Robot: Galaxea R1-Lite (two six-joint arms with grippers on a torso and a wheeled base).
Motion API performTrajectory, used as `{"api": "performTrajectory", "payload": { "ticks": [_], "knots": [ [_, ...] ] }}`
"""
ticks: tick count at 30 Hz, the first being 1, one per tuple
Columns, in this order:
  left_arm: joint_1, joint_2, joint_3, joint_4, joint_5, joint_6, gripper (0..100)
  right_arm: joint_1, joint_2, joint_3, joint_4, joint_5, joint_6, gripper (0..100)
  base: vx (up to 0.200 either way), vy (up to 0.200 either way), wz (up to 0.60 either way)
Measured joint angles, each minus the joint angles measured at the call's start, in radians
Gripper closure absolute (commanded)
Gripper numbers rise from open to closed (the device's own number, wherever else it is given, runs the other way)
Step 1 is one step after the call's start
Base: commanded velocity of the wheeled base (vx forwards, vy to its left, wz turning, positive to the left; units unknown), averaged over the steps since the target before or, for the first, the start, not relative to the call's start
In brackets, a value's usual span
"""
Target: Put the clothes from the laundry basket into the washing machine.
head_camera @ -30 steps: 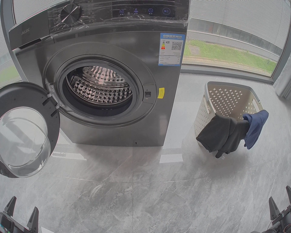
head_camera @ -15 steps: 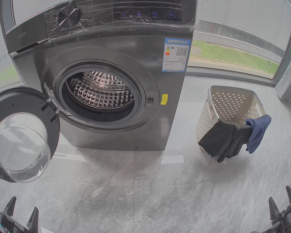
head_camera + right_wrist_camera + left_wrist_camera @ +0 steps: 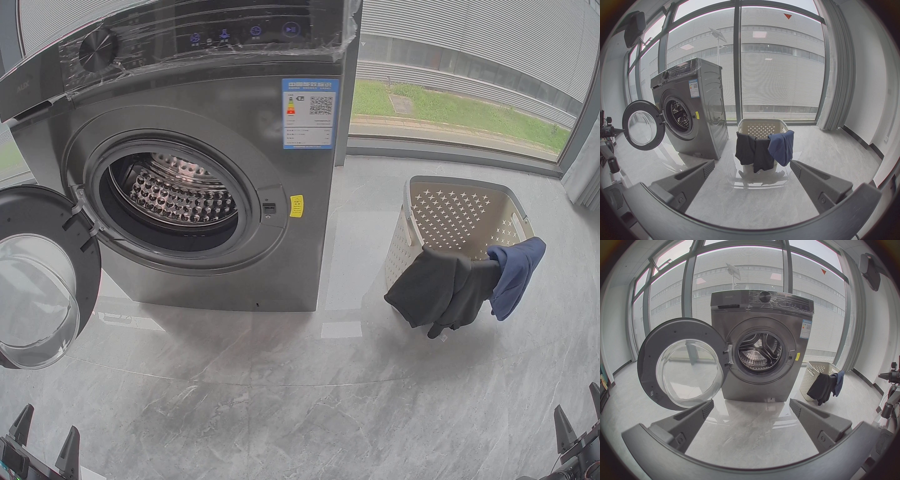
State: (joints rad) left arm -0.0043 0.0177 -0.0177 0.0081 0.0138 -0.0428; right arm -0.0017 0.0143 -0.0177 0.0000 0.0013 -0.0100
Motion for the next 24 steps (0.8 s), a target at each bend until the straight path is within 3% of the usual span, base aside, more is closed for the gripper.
{"api": "performTrajectory", "payload": {
  "ticks": [14,24],
  "knots": [
    [0.000,0.000,0.000,-0.001,0.000,-0.001,0,0.000,0.000,0.000,0.000,0.000,-0.001,0,0.000,0.000,0.00],
    [-0.001,0.000,0.000,0.000,0.000,-0.001,0,-0.001,0.001,0.000,0.000,0.000,-0.001,0,0.000,-0.200,0.00]
  ]
}}
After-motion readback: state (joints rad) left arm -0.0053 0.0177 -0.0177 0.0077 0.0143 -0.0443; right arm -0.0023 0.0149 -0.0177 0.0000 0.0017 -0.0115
